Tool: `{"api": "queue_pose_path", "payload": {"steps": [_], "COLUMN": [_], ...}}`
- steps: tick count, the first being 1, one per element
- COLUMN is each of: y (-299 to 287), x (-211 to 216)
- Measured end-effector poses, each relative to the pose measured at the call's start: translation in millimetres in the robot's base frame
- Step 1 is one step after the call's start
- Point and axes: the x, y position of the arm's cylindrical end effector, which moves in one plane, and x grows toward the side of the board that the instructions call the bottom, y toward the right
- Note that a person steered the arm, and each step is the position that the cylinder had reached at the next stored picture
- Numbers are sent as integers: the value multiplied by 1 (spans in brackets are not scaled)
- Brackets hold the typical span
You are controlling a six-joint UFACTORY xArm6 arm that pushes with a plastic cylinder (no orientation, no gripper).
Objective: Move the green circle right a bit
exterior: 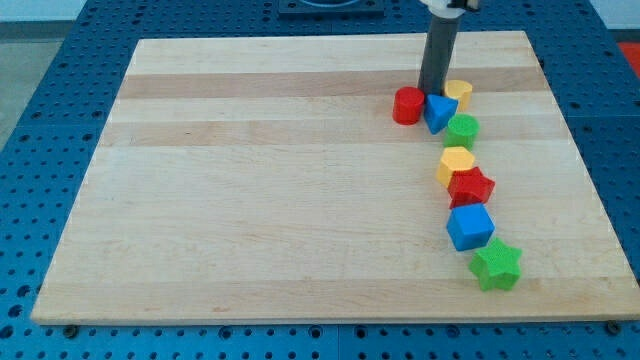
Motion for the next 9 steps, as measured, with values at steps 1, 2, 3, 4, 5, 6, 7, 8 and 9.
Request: {"api": "queue_pose_path", "payload": {"steps": [1, 2, 3, 4, 5, 6, 7, 8, 9], "y": [-11, -15, -15, -16, -16, -16, -16, -16, -16], "x": [26, 59, 90, 101, 102, 118, 113, 89, 67]}}
